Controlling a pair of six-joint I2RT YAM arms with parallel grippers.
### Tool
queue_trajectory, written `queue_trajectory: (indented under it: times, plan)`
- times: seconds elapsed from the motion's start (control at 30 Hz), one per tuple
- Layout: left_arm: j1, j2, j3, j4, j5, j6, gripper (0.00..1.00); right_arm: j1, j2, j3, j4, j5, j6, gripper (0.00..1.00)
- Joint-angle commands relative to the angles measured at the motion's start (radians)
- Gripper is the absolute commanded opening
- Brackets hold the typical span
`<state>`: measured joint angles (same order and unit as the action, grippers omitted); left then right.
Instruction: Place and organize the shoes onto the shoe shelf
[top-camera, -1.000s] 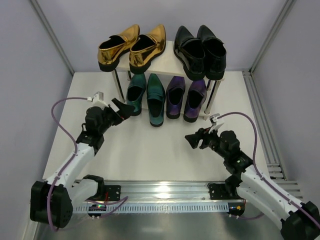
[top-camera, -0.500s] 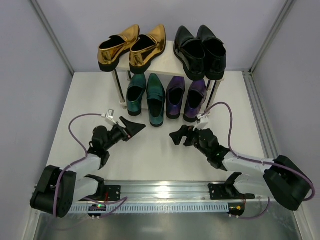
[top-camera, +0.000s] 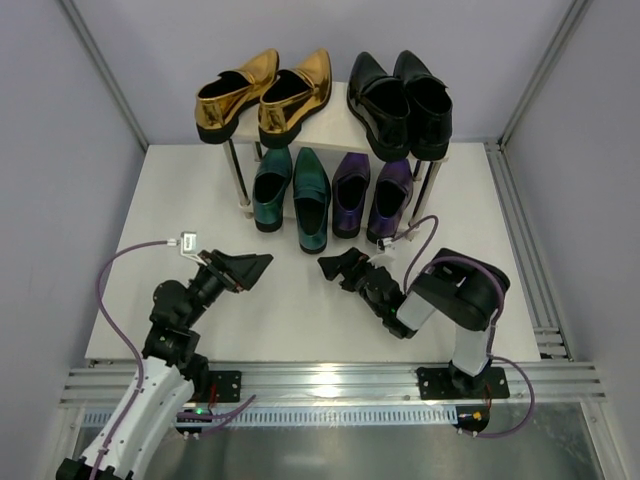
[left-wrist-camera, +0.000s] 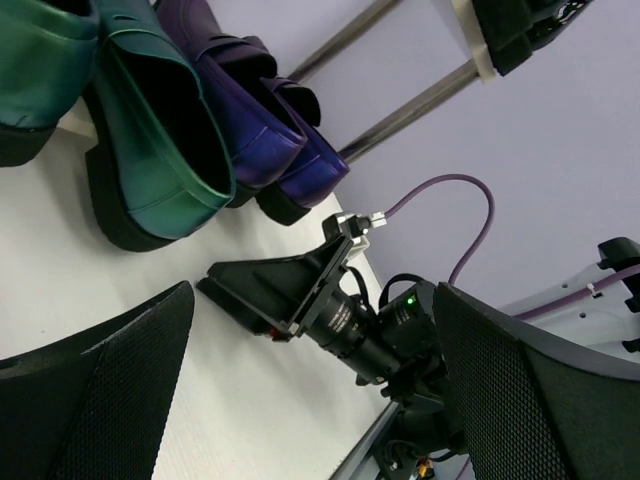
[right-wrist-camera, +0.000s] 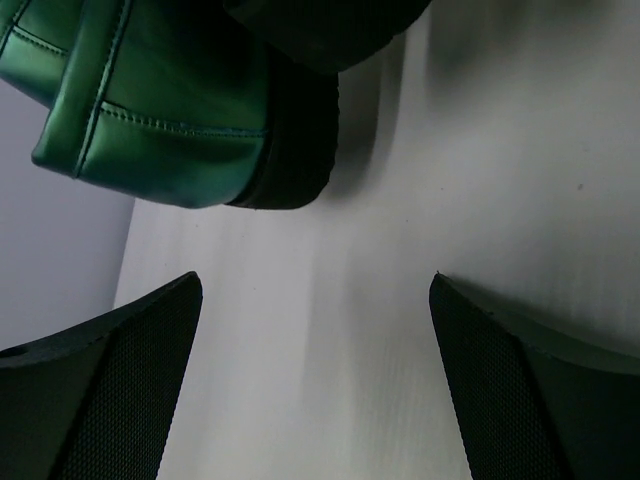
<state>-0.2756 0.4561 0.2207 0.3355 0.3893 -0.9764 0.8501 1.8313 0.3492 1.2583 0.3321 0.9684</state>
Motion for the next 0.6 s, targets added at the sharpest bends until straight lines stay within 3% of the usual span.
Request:
queue_trajectory:
  times: [0.0,0.3,0.57]
  plan:
    - [0.001,-0.048,0.022,-0.176,-0.040,0.036,1.00,0.009,0.066,0.051,0.356,0.074,0.055,0.96]
    - [0.001,-0.105,0.019,-0.210,-0.050,-0.005,1.00,-0.008,0.181,0.230,0.328,0.042,0.036,0.93]
    - [0.000,-0.119,0.016,-0.222,-0.070,-0.010,1.00,-0.031,0.089,0.298,0.197,-0.080,-0.065,0.90]
